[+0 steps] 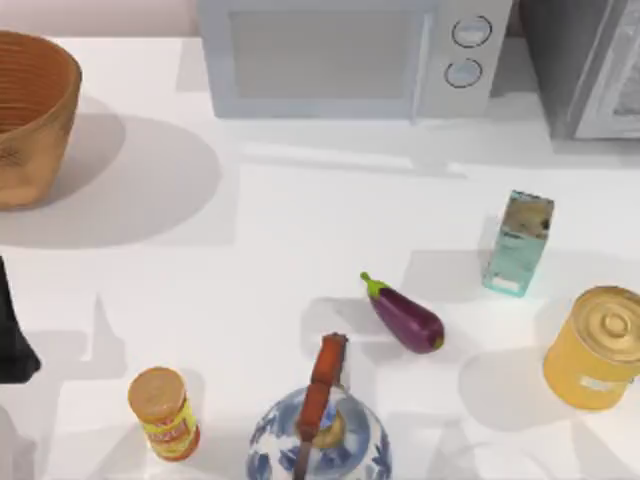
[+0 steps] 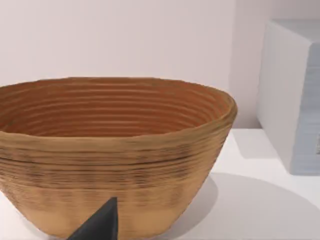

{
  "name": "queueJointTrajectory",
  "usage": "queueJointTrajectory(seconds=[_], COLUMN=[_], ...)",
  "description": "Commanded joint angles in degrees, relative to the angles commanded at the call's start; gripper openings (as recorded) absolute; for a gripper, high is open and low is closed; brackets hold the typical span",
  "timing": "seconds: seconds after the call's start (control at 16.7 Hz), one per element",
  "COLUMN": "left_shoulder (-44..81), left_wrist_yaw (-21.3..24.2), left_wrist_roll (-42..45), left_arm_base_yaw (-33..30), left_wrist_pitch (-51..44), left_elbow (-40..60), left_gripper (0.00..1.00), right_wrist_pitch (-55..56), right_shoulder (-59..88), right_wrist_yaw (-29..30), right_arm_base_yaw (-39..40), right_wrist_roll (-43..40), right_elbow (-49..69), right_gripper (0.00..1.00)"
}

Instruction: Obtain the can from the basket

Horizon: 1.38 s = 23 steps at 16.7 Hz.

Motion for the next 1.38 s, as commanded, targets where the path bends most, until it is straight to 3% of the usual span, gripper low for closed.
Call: queueJointTrajectory(seconds=[0.3,0.54,1.38], left_shoulder=[3.1,15.8,98.2], left_wrist_yaw=[0.2,0.9,3.9], left_wrist_roll=[-0.1,-0.4,2.6], left_arm_base_yaw=[0.1,0.6,5.0], left_wrist_pitch=[-1.5,-7.4,-45.9], left_elbow=[2.9,14.8,89.6], left_gripper=[1.00,1.00,1.00], right_wrist_pitch=[0.0,0.0,0.0], right_shoulder=[0.0,0.0,0.0], right_wrist_yaw=[0.0,0.0,0.0], right_arm_base_yaw=[0.0,0.0,0.0], right_wrist_roll=[0.0,0.0,0.0], right_elbow=[0.0,0.0,0.0], right_gripper=[1.00,1.00,1.00])
